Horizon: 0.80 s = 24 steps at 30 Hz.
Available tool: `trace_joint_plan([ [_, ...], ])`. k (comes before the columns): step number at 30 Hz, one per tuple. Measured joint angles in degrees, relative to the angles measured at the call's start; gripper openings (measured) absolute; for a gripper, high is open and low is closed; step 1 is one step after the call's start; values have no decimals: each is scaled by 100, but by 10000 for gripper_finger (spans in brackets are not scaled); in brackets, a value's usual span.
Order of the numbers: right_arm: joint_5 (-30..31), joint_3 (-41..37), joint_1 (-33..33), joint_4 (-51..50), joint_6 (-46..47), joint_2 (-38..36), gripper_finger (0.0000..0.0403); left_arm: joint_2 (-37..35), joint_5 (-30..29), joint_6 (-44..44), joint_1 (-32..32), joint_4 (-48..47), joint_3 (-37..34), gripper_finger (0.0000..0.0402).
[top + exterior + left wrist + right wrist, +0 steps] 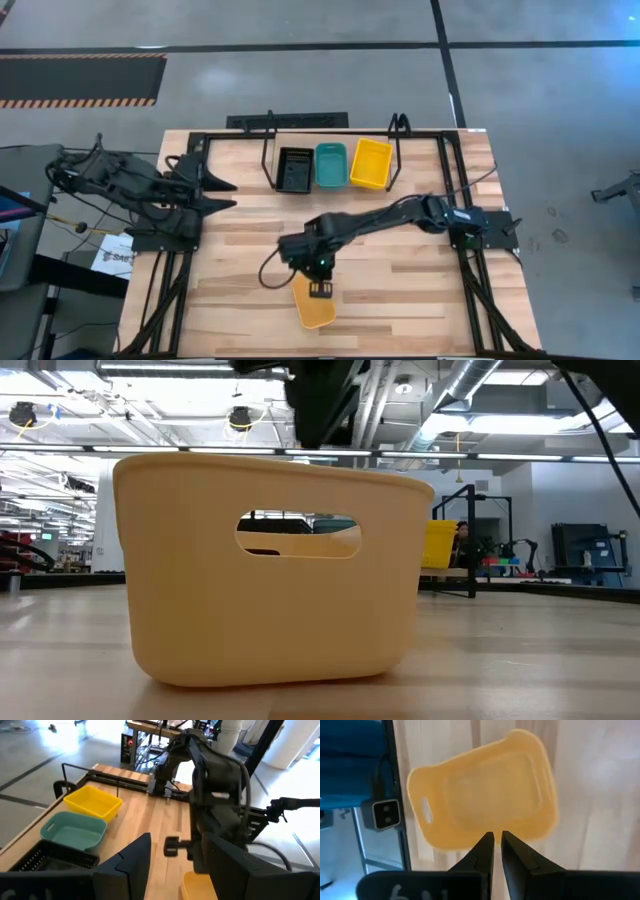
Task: Stack baskets on shelf by color
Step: Stack the orange bin on the light blue bin
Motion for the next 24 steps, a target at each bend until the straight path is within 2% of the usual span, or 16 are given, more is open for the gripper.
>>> trace_joint_plan([
  [6, 7, -7, -31, 151, -130, 225, 58, 97, 50, -141, 0, 13, -15, 164],
  [10, 22, 2, -127, 407, -181, 203, 73, 120, 46, -226, 0, 12, -15, 164],
  [21, 153, 0, -198, 439, -738, 205, 190, 114, -103, -238, -2, 11, -15, 164],
  [24, 156, 0, -167, 396, -803, 205, 211, 114, -165, -238, -1, 9, -15, 164],
])
